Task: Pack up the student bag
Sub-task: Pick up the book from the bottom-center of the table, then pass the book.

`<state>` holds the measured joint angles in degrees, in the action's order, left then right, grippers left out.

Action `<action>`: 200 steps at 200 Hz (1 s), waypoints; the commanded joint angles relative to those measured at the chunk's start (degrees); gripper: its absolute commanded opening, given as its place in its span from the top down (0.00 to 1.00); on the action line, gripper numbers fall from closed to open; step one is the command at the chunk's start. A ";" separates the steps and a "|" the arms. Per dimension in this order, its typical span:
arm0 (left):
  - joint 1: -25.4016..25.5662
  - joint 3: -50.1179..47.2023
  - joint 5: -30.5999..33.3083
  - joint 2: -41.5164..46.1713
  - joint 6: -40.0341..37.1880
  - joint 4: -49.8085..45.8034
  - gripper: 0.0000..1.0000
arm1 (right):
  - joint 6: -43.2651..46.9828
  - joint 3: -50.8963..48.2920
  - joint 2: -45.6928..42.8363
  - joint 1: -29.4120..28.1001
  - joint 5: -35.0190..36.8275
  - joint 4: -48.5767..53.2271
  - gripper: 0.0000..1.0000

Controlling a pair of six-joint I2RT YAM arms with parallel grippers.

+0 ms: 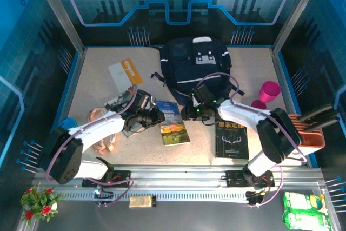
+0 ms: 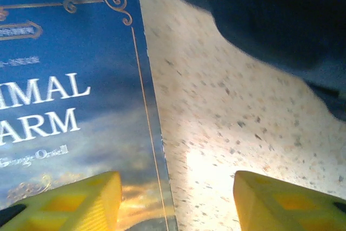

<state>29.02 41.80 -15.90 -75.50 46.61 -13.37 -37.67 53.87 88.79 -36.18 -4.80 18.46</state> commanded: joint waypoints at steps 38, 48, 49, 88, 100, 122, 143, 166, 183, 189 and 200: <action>-9.56 2.42 4.09 13.87 -2.75 1.36 1.00 | -7.21 -1.79 -9.56 2.10 6.06 -7.56 0.19; -10.72 2.81 3.81 15.74 -1.98 3.28 1.00 | -8.67 -2.23 -10.66 2.75 3.65 -9.49 0.16; -10.81 2.87 3.79 15.92 -1.97 3.45 1.00 | -8.79 -2.30 -10.79 2.81 3.39 -9.67 0.16; -16.34 5.96 0.74 17.07 4.57 8.10 1.00 | -16.95 -8.76 -13.23 4.62 -7.82 -27.79 0.00; -17.60 6.35 -1.32 16.05 8.04 11.70 1.00 | -19.57 -9.25 -13.38 4.74 -9.07 -30.51 0.00; -18.38 6.45 -2.91 14.38 13.84 18.30 1.00 | -24.66 -8.78 -12.77 4.67 -12.55 -34.90 0.00; -18.60 6.17 -2.94 13.13 18.16 25.22 1.00 | -31.42 -9.81 -11.62 4.71 -15.26 -43.06 0.00; -18.56 5.84 -2.47 11.76 22.55 31.19 1.00 | -37.65 -9.38 -9.97 3.84 -16.17 -47.99 0.00; -18.56 5.69 -1.65 11.36 24.73 33.41 1.00 | -39.50 -8.09 -9.28 2.59 -13.02 -46.78 0.00; -18.56 5.76 -1.44 11.10 25.47 33.86 1.00 | -40.21 -7.57 -8.79 2.30 -12.27 -47.32 0.00; -18.56 5.84 -1.46 10.76 26.64 34.79 1.00 | -41.48 -6.18 -7.22 2.30 -12.59 -48.99 0.00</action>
<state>10.92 45.91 -16.75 -64.51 67.72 11.46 -73.19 44.71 79.11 -32.93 -18.17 -25.04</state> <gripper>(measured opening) 0.135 0.997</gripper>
